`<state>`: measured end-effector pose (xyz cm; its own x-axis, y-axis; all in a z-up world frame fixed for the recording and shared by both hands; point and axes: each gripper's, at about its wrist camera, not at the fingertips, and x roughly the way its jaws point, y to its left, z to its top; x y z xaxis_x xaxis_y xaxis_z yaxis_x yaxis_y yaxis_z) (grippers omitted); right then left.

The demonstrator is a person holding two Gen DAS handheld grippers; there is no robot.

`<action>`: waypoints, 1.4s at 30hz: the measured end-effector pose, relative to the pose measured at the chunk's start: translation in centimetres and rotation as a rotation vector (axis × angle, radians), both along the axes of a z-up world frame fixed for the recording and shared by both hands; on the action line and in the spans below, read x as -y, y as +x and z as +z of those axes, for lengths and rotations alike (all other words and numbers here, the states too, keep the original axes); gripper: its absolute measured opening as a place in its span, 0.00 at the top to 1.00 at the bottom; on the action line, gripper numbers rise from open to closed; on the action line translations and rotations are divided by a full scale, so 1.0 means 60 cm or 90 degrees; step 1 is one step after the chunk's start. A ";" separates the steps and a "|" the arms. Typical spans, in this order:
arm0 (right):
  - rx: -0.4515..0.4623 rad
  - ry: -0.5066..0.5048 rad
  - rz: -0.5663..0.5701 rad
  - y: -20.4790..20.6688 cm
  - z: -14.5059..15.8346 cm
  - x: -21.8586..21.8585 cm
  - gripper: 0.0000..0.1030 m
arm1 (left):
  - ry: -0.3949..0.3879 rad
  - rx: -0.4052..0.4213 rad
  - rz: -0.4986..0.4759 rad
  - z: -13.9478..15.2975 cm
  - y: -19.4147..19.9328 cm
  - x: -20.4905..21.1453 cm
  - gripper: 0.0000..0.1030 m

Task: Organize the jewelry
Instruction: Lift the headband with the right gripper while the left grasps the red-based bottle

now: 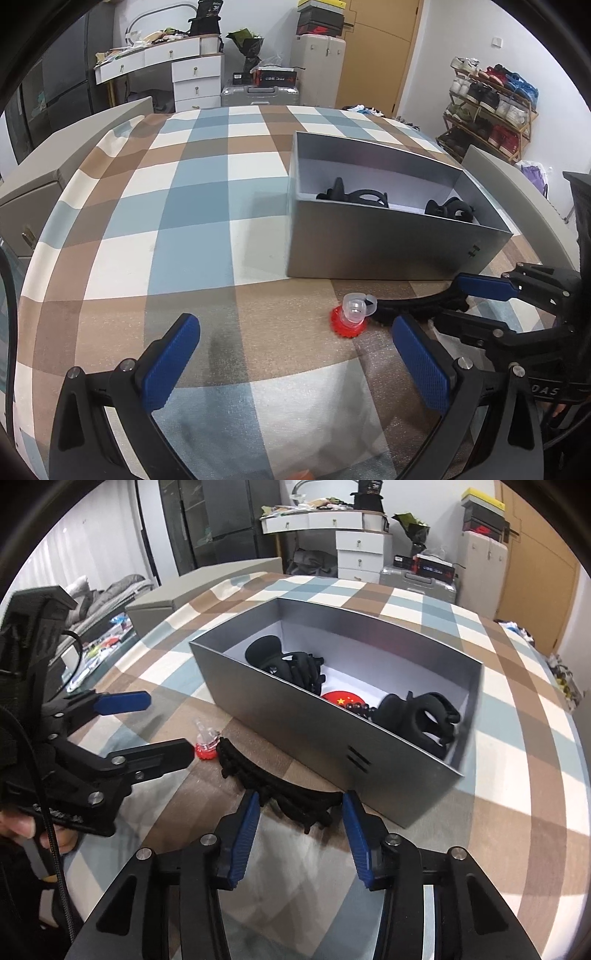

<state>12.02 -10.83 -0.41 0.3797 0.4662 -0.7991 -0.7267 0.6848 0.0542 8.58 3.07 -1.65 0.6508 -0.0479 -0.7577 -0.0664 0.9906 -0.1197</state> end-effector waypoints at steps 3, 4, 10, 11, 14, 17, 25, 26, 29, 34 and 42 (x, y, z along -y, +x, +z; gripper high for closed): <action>-0.004 0.016 -0.015 -0.003 0.005 0.013 0.57 | 0.003 -0.003 -0.012 0.000 0.003 0.005 0.02; -0.005 0.020 -0.021 -0.004 0.007 0.018 0.57 | 0.004 -0.002 -0.017 0.001 0.005 0.007 0.02; -0.012 0.043 -0.044 -0.009 0.011 0.038 0.57 | -0.005 -0.012 -0.057 0.000 0.012 0.019 0.34; -0.011 0.043 -0.046 -0.009 0.011 0.039 0.57 | -0.006 -0.012 -0.063 -0.001 0.014 0.021 0.38; -0.012 0.051 -0.049 -0.011 0.014 0.044 0.57 | -0.023 -0.011 -0.087 -0.001 0.017 0.027 0.52; -0.009 0.053 -0.052 -0.010 0.017 0.046 0.57 | -0.031 -0.015 -0.089 -0.002 0.020 0.030 0.75; -0.002 0.062 -0.048 -0.014 0.022 0.046 0.57 | -0.038 -0.001 -0.090 0.005 0.007 0.031 0.86; 0.000 0.064 -0.047 -0.015 0.023 0.046 0.57 | -0.038 0.002 -0.088 0.007 0.005 0.031 0.86; 0.003 0.070 -0.044 -0.020 0.027 0.044 0.57 | -0.038 0.014 -0.084 0.013 0.000 0.029 0.86; 0.015 0.085 -0.039 -0.028 0.040 0.042 0.57 | -0.043 0.037 -0.078 0.026 -0.004 0.025 0.86; 0.036 0.132 -0.059 -0.034 0.077 0.063 0.57 | -0.044 0.084 -0.077 0.060 0.000 0.021 0.86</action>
<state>9.95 -14.58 4.23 0.4697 0.5798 -0.6657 -0.6673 0.7269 0.1623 8.60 1.79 1.96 0.7307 -0.1812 -0.6582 0.0739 0.9794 -0.1877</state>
